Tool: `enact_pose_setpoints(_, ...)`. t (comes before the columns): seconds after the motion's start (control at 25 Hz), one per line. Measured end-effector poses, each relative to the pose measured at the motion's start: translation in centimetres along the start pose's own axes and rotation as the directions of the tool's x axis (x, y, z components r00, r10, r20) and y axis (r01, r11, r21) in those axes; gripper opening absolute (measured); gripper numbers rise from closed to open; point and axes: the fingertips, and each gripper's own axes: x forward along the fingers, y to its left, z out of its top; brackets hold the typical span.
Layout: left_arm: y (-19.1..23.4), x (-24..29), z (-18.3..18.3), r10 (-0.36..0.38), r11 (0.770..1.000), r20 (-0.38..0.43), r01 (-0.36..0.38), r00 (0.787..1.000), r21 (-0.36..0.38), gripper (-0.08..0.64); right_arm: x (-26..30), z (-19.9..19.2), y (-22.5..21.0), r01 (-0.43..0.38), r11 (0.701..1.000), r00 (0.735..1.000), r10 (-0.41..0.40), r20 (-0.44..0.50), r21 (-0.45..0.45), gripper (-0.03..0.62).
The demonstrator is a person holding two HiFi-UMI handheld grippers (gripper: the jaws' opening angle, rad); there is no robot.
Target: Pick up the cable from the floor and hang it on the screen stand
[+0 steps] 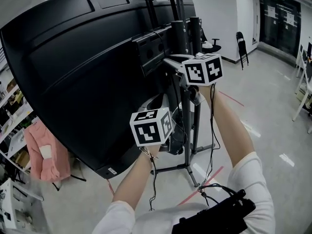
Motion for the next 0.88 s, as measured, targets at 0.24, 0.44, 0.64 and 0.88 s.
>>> enact_pose_setpoints(0.24, -1.0, 0.2, -1.6, -0.038, 0.999, -0.025, 0.038, 0.999, -0.005, 0.005, -1.2, -2.7, 0.0, 0.039, 0.999, 0.999, -0.038, -0.021, 0.013, 0.084)
enact_pose_setpoints(0.44, -1.8, 0.2, -3.4, -0.067, 0.998, -0.046, 0.067, 0.997, -0.014, 0.005, -2.8, -5.4, 0.9, 0.079, 0.997, 0.997, -0.079, -0.024, 0.025, 0.084)
enact_pose_setpoints(0.64, -2.5, -1.3, -5.9, -0.099, 0.995, -0.047, 0.099, 0.994, -0.013, 0.005, -5.4, -8.9, 2.3, 0.196, 0.978, 0.980, -0.197, 0.014, 0.070, 0.084)
enact_pose_setpoints(0.88, -2.0, -1.9, -9.9, -0.119, 0.991, -0.069, 0.115, 0.990, -0.067, 0.005, -8.0, -13.7, 2.7, 0.324, 0.938, 0.945, -0.327, 0.002, 0.122, 0.083)
